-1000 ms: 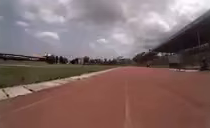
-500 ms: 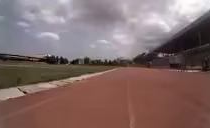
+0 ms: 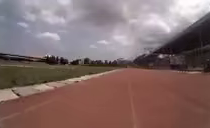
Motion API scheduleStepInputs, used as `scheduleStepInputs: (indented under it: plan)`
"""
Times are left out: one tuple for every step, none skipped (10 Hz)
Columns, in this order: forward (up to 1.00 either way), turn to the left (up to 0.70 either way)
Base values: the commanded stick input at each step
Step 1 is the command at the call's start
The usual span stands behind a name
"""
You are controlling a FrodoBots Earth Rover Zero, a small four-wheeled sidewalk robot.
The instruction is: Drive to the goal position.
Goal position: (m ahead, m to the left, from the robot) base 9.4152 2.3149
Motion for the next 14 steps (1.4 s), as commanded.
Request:
scheduleStepInputs:
  plan:
    - [0.45,0.0]
    - [0.45,0.0]
    - [0.45,0.0]
    - [0.45,0.0]
    - [0.45,0.0]
    - [0.45,0.0]
    - [0.45,0.0]
    - [0.45,0.0]
    - [0.45,0.0]
    - [0.45,0.0]
    - [0.45,0.0]
    - [0.45,0.0]
    - [0.45,0.0]
    - [0.45,0.0]
